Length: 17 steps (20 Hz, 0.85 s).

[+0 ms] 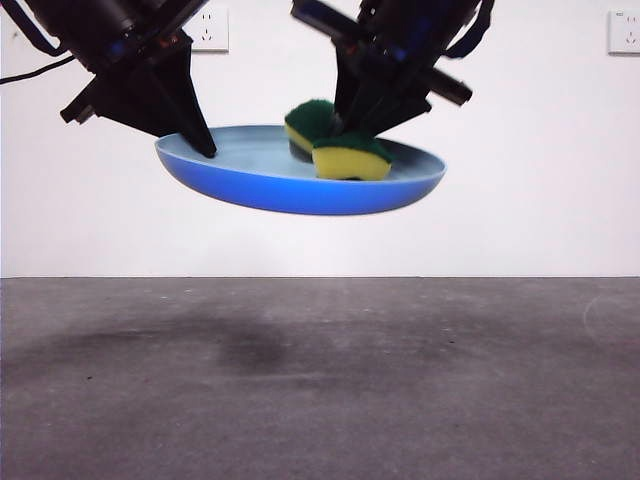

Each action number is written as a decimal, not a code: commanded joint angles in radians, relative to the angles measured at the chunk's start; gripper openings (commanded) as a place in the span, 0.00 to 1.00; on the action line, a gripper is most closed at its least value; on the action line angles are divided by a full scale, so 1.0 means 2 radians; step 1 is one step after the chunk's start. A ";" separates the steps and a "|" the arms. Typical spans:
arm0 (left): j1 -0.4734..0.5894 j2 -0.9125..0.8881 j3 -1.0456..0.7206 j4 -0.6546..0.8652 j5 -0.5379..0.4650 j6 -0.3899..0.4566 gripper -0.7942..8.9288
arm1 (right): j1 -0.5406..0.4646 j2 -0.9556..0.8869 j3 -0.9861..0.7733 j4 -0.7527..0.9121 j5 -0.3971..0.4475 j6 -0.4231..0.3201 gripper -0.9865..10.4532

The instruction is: Pick up the plate,pick up the cloth,clean the plate with the cloth

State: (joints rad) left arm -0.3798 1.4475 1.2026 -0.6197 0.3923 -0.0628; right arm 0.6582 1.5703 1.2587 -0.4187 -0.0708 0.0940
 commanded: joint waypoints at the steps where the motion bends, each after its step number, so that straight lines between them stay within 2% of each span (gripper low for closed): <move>1: -0.004 0.001 -0.002 0.014 0.025 -0.009 0.07 | 0.008 0.029 -0.002 0.016 -0.010 0.015 0.07; 4: -0.004 0.001 -0.002 0.039 0.027 -0.023 0.07 | 0.033 0.044 -0.002 0.033 -0.041 0.024 0.07; 6: -0.003 0.001 -0.002 0.051 0.023 -0.026 0.07 | 0.055 0.045 -0.002 0.026 -0.044 0.023 0.07; 8: -0.002 0.001 -0.002 0.055 -0.013 -0.033 0.07 | 0.077 0.045 -0.002 0.003 -0.043 0.020 0.07; 10: 0.000 0.001 -0.002 0.053 -0.041 -0.032 0.07 | 0.089 0.045 -0.002 -0.041 -0.037 0.002 0.07; 12: 0.006 0.001 -0.002 0.044 -0.039 -0.030 0.07 | 0.093 0.045 -0.002 -0.097 0.007 -0.015 0.07; 14: 0.013 0.001 -0.002 0.022 -0.039 -0.014 0.07 | 0.093 0.045 -0.002 -0.134 0.083 -0.027 0.07; 16: 0.014 0.001 -0.002 -0.005 -0.037 0.003 0.07 | 0.080 0.044 -0.002 -0.139 0.163 -0.033 0.07; 17: 0.014 0.001 -0.002 -0.016 -0.036 0.008 0.07 | 0.071 0.043 -0.002 -0.130 0.188 -0.034 0.07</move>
State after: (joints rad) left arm -0.3504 1.4551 1.1965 -0.6518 0.2977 -0.0662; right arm 0.8097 1.6432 1.2655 -0.6781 0.2749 0.0391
